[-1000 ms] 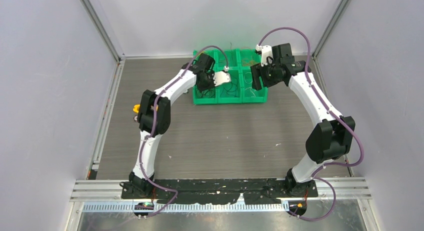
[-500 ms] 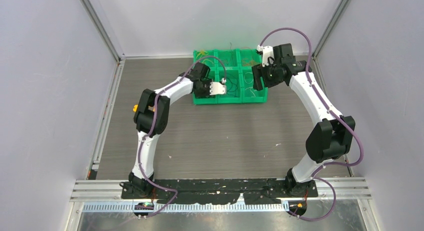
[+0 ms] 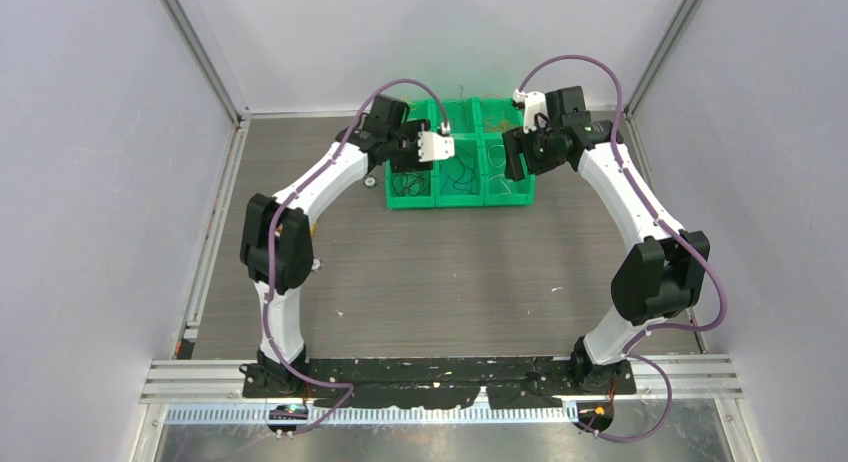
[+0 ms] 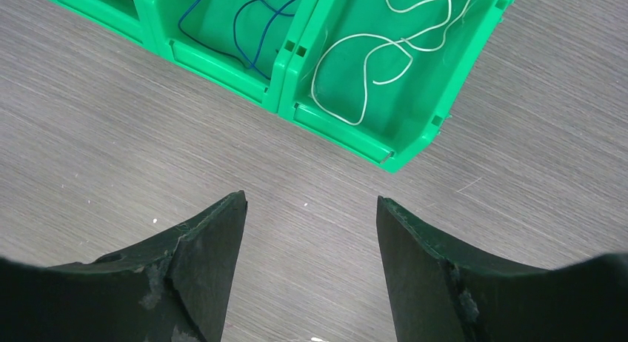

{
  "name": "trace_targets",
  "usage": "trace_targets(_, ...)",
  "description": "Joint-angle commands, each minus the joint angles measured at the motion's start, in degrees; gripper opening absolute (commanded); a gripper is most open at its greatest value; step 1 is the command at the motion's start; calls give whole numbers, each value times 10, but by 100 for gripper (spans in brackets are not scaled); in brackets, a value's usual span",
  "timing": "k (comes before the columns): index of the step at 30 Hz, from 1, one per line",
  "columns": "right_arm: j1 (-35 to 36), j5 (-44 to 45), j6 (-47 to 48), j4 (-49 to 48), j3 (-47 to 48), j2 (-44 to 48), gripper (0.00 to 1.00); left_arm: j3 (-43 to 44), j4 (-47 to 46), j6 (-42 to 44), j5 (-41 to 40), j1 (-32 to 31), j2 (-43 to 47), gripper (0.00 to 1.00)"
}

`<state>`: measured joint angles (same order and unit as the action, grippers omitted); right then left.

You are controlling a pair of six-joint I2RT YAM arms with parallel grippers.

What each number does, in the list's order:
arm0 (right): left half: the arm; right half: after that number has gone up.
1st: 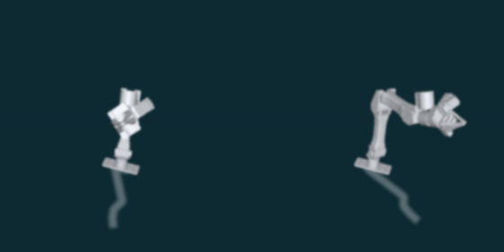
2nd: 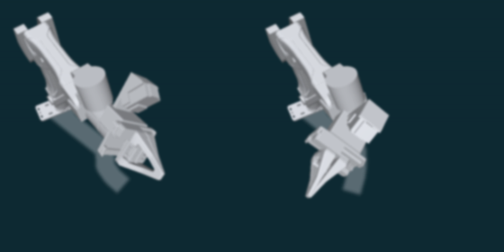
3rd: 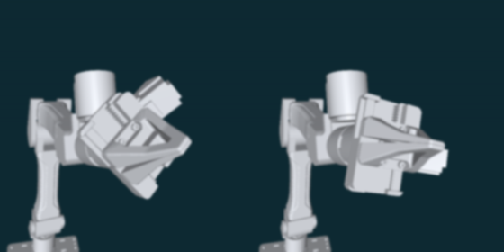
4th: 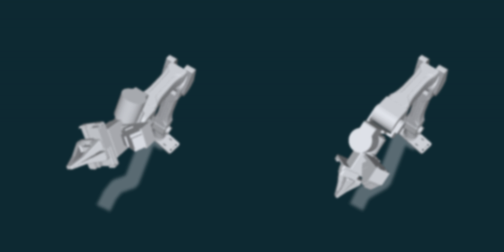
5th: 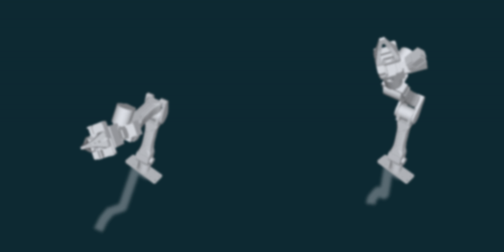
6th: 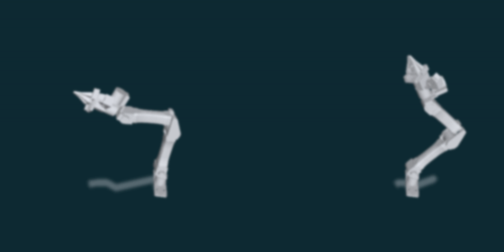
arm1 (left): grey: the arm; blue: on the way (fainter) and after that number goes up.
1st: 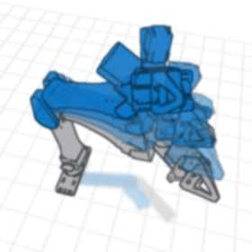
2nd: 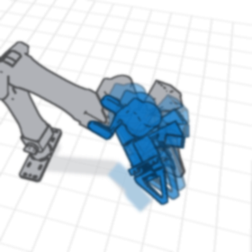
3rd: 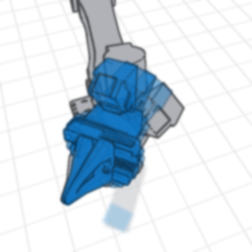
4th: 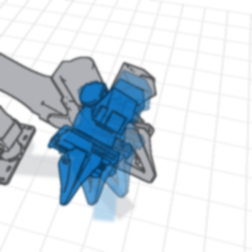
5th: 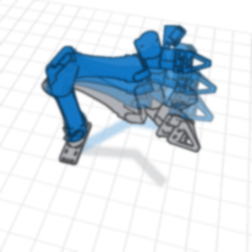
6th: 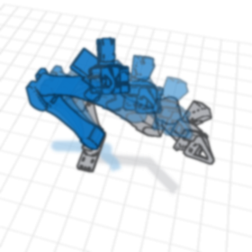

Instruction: Untangle the cables

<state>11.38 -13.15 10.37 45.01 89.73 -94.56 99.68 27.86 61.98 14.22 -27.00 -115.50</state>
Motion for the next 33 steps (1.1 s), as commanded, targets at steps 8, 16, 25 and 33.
trace_targets(8,-16,-28,11,-11,37,24,82,23,53,-103,54,3,114,100)
trace_targets(16,-73,-65,15,-56,-10,93,96,113,164,-428,34,44,197,100)
trace_targets(25,-205,-81,43,-79,-123,160,95,68,288,-591,96,204,255,100)
trace_targets(33,-233,-63,68,-90,-256,205,95,-175,251,-584,91,254,354,100)
